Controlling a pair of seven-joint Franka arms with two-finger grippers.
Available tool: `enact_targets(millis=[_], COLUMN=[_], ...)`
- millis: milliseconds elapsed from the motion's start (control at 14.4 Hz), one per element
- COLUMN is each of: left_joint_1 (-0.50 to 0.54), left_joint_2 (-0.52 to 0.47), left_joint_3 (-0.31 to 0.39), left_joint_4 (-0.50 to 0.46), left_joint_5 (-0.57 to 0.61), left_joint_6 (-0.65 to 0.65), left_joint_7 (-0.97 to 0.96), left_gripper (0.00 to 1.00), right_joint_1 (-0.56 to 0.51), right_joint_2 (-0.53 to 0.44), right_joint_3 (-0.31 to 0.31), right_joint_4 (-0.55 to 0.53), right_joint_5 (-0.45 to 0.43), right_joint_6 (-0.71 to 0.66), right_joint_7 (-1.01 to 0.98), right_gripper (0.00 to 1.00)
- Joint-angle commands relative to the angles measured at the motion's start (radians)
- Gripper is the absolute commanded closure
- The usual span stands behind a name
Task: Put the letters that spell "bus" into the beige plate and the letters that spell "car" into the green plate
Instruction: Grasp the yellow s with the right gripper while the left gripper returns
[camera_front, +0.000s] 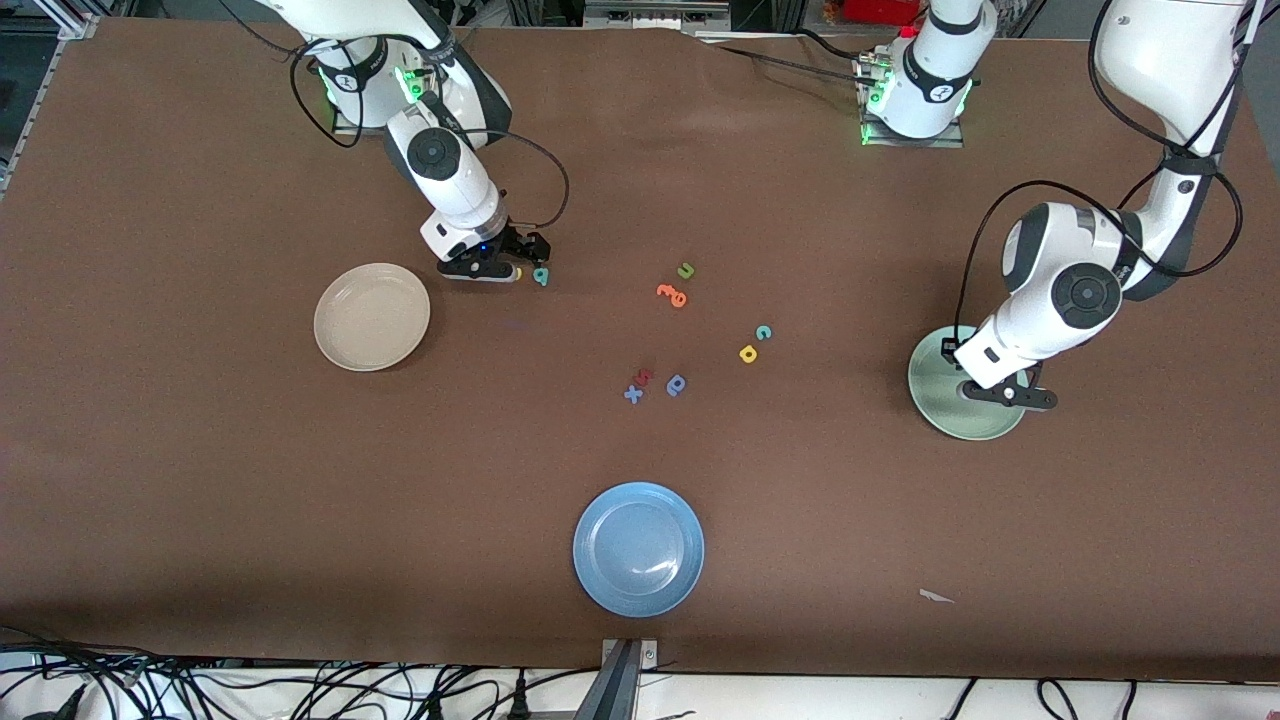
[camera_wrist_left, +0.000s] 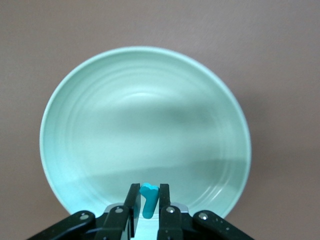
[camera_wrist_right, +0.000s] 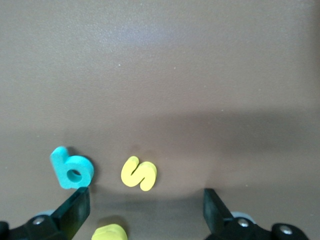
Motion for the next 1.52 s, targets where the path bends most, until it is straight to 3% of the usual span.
enact_targets(millis=[0,139,347,554,901,1178,1455], left_joint_1=[0.014,0.001,0.0,-0.023,-0.231,-0.31,-0.322], left_joint_2=[-0.049,-0.049,-0.035,-0.018,0.084,0.192,0.268], left_joint_3=[-0.01,-0.023,-0.13,-0.235,-0.244,-0.238,-0.237], left_joint_4=[-0.034,-0.028,-0.008,0.005,0.121,0.242,0.296], left_joint_5=[-0.009,-0.01,-0.084,-0.085,-0.076,-0.072,-0.024], left_joint_6=[0.016,0.015,0.016,0.024,0.013,-0.036,-0.041], left_joint_7=[0.037,0.014,-0.179,-0.41,-0.698,-0.759,-0.77], left_gripper=[0.0,0.0,0.0,0.0,0.0,0.0,0.0], right_joint_1=[-0.006,-0.01,-0.022,-0.022,-0.02,-0.019,-0.019], right_joint_2=[0.017,-0.007,-0.053,-0.044,-0.001,-0.003,0.0], right_joint_3=[-0.009,-0.024,-0.032,-0.032,-0.032,-0.029,-0.029], right_joint_4=[0.002,0.002,0.016,0.026,0.017,0.014,0.014], right_joint_5=[-0.033,-0.037,-0.042,-0.045,-0.048,-0.053,-0.053], right_joint_6=[0.025,0.019,-0.029,-0.056,-0.017,-0.017,-0.007], right_joint_7=[0.008,-0.001,-0.01,-0.006,-0.001,0.004,0.004], right_gripper=[0.0,0.0,0.0,0.0,0.03,0.29,0.59])
